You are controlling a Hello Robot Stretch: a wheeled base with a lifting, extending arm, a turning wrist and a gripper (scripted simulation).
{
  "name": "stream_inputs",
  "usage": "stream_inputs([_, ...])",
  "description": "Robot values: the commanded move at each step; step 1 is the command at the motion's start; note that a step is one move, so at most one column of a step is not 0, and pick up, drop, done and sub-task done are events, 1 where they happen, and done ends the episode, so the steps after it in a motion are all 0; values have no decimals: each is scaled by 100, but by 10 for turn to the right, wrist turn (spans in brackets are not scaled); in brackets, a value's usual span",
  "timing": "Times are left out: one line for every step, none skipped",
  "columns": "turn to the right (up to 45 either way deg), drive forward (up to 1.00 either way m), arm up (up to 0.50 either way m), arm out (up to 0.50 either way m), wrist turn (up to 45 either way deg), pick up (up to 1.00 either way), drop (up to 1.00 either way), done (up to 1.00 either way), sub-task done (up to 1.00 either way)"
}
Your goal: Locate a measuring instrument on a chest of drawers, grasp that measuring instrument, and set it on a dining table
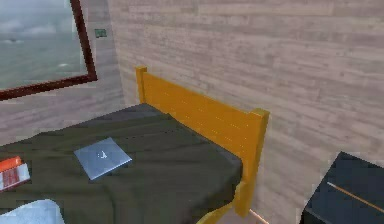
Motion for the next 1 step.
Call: stream_inputs([-240, 0, 0, 0, 0, 0, 0, 0, 0])
